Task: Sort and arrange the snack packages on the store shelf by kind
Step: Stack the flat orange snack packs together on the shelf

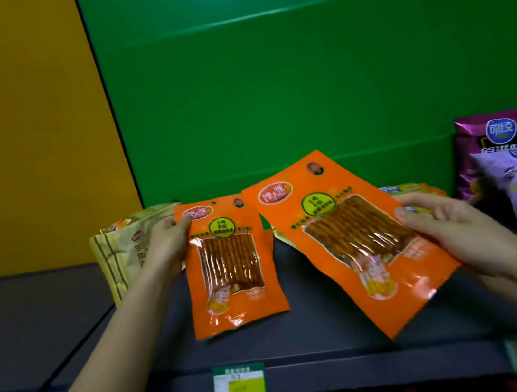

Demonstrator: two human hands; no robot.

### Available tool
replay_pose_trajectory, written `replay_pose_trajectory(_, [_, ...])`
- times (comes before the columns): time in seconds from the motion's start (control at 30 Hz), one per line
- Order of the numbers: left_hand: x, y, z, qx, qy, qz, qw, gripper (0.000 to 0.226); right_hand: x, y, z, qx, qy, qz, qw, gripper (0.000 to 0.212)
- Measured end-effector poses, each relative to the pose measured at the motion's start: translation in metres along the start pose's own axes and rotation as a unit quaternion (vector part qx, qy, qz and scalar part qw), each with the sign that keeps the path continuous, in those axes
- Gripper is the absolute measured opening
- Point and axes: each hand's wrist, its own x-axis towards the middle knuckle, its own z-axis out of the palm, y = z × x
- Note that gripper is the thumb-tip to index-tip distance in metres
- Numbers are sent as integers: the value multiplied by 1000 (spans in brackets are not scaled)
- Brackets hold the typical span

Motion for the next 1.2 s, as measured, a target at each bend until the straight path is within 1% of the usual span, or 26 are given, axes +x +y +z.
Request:
replay_pose_trajectory(0.03, [10, 0, 4, -4, -5, -5, 1000, 19, 7, -3, 13, -10, 11, -12, 1000, 67])
replay_pose_trajectory(0.07, [21, -1, 7, 5, -6, -14, 1000, 21, 17, -4, 28, -7, 36, -24, 999, 50])
replay_pose_trajectory(0.1, [31, -4, 12, 7, -10, -19, 1000, 23, 25, -5, 45, 9, 57, -28, 998, 27])
replay_pose_trajectory(0.13, [42, -9, 13, 21, -12, -23, 999, 25, 31, -3, 54, 3, 71, -23, 997, 10])
replay_pose_trajectory(0.17, [52, -13, 16, 34, -11, -26, 999, 28, 38, -1, 62, -8, 99, -15, 995, 9])
replay_pose_trajectory(0.23, [75, -25, 17, 59, -10, -34, 998, 31, 51, 4, 82, -51, 106, -5, 993, 13])
replay_pose_trajectory(0.33, [94, -39, 17, 84, -30, -67, 994, 34, 67, 20, 101, -120, 135, 22, 983, 11])
replay_pose_trajectory(0.47, [87, -43, 17, 42, -92, -99, 990, 30, 89, 42, 122, -177, 178, 45, 967, 6])
replay_pose_trajectory(0.53, [82, -46, 15, 36, -113, -96, 988, 32, 100, 49, 134, -204, 185, 67, 959, 8])
replay_pose_trajectory(0.57, [80, -48, 14, 36, -114, -88, 989, 34, 106, 53, 140, -211, 182, 75, 957, 6])
replay_pose_trajectory(0.63, [80, -51, 11, 51, -113, -78, 989, 37, 117, 58, 149, -233, 181, 89, 951, 9])
replay_pose_trajectory(0.7, [80, -55, 8, 67, -119, -55, 989, 36, 127, 62, 155, -266, 187, 104, 940, 17])
replay_pose_trajectory(0.77, [78, -57, 4, 93, -114, -45, 988, 34, 134, 64, 159, -296, 188, 124, 928, 18])
replay_pose_trajectory(0.87, [71, -68, -2, 129, -145, -58, 979, 30, 135, 68, 161, -340, 189, 149, 909, 21])
replay_pose_trajectory(0.9, [69, -73, -3, 125, -153, -63, 978, 34, 134, 69, 161, -350, 189, 154, 904, 24])
replay_pose_trajectory(0.97, [64, -79, -5, 100, -157, -80, 979, 41, 133, 72, 161, -361, 186, 152, 901, 28])
replay_pose_trajectory(1.07, [54, -80, -1, 43, -143, -91, 985, 41, 130, 73, 162, -354, 170, 156, 906, 33])
replay_pose_trajectory(1.1, [52, -81, 0, 26, -135, -92, 986, 40, 129, 73, 162, -335, 162, 166, 913, 36])
replay_pose_trajectory(1.13, [51, -82, 1, 10, -128, -95, 987, 45, 128, 72, 163, -309, 152, 175, 923, 38])
replay_pose_trajectory(1.2, [49, -84, 3, -21, -136, -111, 984, 49, 125, 72, 168, -264, 133, 187, 937, 39])
